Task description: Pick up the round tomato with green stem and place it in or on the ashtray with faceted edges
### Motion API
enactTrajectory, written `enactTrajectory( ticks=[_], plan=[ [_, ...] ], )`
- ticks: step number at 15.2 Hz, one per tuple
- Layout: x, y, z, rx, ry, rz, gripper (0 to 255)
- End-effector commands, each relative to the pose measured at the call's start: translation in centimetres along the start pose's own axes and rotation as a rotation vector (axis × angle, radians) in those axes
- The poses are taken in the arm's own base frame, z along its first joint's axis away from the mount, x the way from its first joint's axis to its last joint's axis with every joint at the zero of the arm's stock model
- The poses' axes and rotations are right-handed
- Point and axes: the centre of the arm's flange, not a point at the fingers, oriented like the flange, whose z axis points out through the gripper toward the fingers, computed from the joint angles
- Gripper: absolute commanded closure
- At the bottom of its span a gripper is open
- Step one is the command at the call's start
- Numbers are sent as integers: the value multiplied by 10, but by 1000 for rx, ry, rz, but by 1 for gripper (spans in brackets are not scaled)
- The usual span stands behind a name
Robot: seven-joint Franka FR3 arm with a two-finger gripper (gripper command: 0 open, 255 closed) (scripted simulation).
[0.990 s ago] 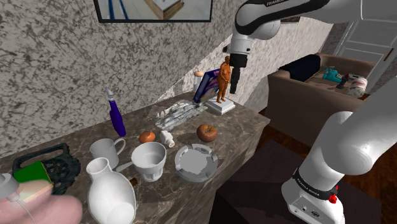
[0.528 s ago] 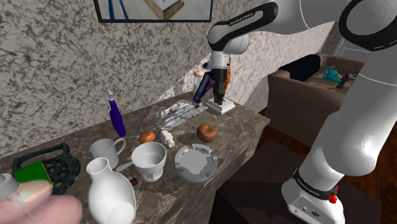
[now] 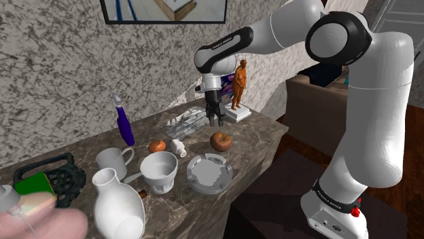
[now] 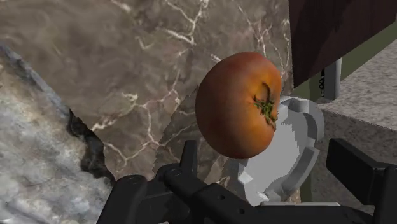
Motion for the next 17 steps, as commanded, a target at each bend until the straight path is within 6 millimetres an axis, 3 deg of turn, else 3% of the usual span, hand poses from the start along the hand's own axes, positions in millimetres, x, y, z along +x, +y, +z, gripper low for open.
enactTrajectory(
  ticks=[1,9,17],
  plan=[
    [22,13,21,42,-27,-98,0],
    [22,12,62,44,-28,-103,0],
    [22,12,62,44,-28,-103,0]
  ],
)
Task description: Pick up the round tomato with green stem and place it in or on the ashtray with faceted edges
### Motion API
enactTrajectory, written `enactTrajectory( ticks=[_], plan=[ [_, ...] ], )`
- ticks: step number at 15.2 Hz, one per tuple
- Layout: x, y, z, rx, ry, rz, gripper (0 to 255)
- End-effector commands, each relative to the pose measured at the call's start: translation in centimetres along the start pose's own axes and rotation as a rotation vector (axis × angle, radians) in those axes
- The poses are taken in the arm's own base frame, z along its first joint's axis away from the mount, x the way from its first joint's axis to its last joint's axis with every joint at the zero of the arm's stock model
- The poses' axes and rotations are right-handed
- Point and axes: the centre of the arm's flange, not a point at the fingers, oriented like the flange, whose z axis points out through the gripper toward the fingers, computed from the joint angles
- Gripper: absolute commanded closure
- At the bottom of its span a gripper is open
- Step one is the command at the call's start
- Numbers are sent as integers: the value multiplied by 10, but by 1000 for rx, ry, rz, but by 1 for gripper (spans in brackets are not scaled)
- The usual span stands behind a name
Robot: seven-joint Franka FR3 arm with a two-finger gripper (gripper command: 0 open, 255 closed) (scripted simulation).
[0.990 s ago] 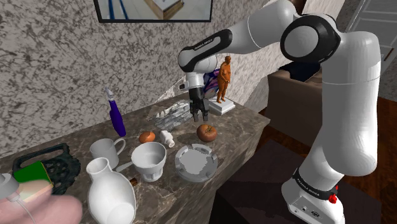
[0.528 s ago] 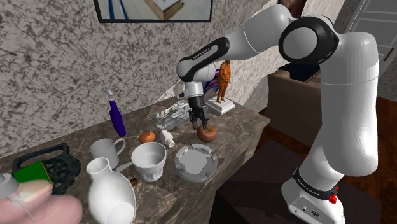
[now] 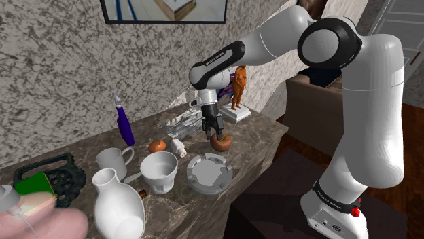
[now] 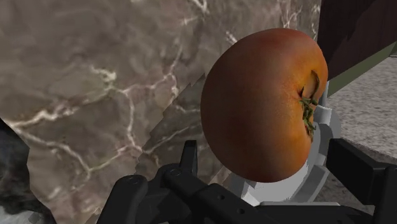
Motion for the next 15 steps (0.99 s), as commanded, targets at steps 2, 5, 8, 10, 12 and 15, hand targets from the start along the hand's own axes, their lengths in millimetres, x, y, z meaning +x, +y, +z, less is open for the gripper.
enactTrajectory(
  ticks=[2,5,8,10,12,15],
  plan=[
    [0,0,0,0,0,0,255],
    [0,0,0,0,0,0,255],
    [0,0,0,0,0,0,255],
    [0,0,0,0,0,0,255],
    [1,-6,-8,0,0,0,255],
    [3,-16,-21,0,0,0,255]
  ],
)
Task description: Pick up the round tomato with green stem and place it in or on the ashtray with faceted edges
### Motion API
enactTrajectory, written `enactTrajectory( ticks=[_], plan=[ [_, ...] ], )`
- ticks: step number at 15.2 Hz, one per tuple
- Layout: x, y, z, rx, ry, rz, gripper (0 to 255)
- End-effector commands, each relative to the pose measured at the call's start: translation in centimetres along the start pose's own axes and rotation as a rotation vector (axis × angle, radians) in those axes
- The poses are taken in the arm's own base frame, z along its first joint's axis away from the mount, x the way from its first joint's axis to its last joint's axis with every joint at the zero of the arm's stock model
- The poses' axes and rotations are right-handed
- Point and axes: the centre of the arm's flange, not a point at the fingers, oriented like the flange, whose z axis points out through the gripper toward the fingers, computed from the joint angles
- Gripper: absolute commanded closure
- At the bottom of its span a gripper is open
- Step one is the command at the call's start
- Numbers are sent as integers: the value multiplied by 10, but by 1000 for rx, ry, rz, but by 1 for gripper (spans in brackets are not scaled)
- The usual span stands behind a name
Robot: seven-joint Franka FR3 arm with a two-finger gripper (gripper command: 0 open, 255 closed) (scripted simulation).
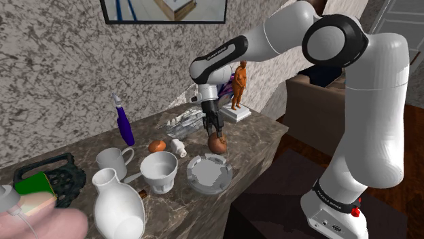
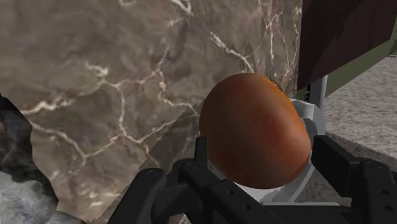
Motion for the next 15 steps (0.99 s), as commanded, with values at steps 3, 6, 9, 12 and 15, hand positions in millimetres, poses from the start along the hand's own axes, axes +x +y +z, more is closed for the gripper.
enactTrajectory(
  ticks=[3,6,9,12,15],
  plan=[
    [4,-12,-17,0,0,0,255],
    [5,-22,-30,0,0,0,255],
    [7,-31,-42,0,0,0,255],
    [9,-40,-55,0,0,0,255],
    [11,-48,-65,0,0,0,255]
  ],
)
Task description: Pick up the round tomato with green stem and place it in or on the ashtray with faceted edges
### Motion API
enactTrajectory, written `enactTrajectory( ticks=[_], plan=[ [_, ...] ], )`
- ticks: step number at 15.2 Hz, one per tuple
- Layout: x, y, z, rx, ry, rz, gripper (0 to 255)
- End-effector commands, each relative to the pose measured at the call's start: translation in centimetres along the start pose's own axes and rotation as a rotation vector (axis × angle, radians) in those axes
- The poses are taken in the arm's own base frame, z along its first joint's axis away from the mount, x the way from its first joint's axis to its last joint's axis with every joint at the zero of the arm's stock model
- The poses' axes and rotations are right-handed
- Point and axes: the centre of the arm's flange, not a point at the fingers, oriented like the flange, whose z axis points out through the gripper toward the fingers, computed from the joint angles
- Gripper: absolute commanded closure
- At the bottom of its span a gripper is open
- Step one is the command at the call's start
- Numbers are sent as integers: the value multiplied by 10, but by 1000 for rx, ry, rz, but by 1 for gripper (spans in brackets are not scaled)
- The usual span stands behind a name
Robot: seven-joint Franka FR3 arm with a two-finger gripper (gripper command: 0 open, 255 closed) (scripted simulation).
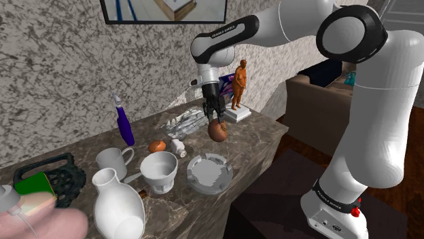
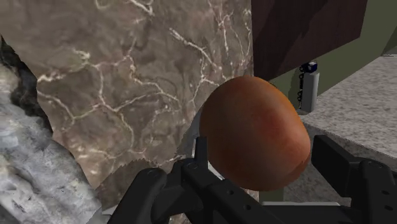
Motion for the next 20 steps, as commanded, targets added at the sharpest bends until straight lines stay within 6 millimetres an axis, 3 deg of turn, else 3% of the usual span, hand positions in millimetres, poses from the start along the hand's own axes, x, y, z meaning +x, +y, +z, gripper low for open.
enactTrajectory(
  ticks=[1,12,20],
  plan=[
    [10,-10,2,0,0,0,255],
    [122,-95,57,0,0,0,255],
    [117,-70,90,0,0,0,255]
  ],
)
